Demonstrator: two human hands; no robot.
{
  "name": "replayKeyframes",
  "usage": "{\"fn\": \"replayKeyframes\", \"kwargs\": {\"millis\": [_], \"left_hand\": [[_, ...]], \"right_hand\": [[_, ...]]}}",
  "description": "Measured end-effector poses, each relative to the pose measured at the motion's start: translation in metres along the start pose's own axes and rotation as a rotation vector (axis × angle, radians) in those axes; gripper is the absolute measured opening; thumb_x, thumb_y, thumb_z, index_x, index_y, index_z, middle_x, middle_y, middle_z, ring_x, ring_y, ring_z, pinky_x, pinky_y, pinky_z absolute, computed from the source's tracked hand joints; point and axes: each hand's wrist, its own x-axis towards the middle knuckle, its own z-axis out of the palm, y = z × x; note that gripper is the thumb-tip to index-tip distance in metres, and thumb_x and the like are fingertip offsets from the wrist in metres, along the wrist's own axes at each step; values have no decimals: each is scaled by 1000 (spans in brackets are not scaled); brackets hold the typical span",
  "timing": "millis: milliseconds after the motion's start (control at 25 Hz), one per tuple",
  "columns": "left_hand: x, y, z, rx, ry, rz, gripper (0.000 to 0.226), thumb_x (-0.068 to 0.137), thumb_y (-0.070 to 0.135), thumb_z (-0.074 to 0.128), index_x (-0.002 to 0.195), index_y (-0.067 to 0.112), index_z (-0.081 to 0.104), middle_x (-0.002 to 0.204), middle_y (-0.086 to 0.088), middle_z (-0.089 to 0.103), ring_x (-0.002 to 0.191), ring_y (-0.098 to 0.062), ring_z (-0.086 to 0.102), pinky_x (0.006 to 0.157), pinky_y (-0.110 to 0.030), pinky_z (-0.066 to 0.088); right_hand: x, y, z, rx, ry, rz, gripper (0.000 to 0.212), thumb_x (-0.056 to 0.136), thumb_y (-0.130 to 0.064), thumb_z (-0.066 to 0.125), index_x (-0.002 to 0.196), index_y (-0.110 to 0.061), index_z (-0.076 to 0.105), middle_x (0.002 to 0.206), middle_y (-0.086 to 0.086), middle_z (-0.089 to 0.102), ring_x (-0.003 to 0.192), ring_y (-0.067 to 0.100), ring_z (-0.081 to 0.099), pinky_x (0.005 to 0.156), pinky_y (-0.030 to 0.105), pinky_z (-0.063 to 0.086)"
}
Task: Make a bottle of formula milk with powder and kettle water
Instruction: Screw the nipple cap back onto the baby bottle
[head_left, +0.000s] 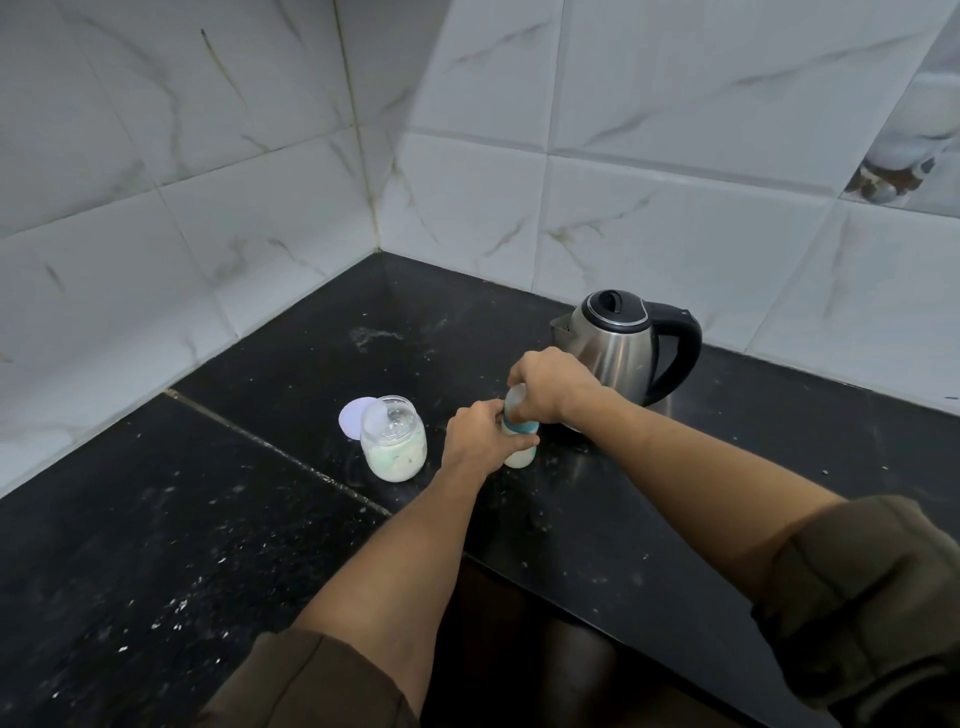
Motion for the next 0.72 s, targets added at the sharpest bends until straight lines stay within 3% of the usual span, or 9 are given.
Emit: {"fn": "replayKeyframes", "kwargs": {"millis": [280, 720], "left_hand": [[2, -1, 1, 22, 20, 18, 52, 71, 57, 86, 111, 27, 72, 98, 9, 77, 99, -14, 70, 90, -38, 58], [8, -5, 0, 31, 18, 50, 51, 69, 58, 86, 107, 26, 73, 91, 12, 77, 88, -6, 70, 82, -30, 57]], "right_hand": [[6, 3, 6, 3, -5, 9, 52, 81, -34, 85, 129, -20, 71, 120, 5, 73, 94, 21, 66, 74, 30, 53], [18, 1, -1, -107, -56, -36, 47, 77, -34, 87, 120, -17, 76, 113, 5, 75, 99, 24, 70, 84, 35, 61]]}}
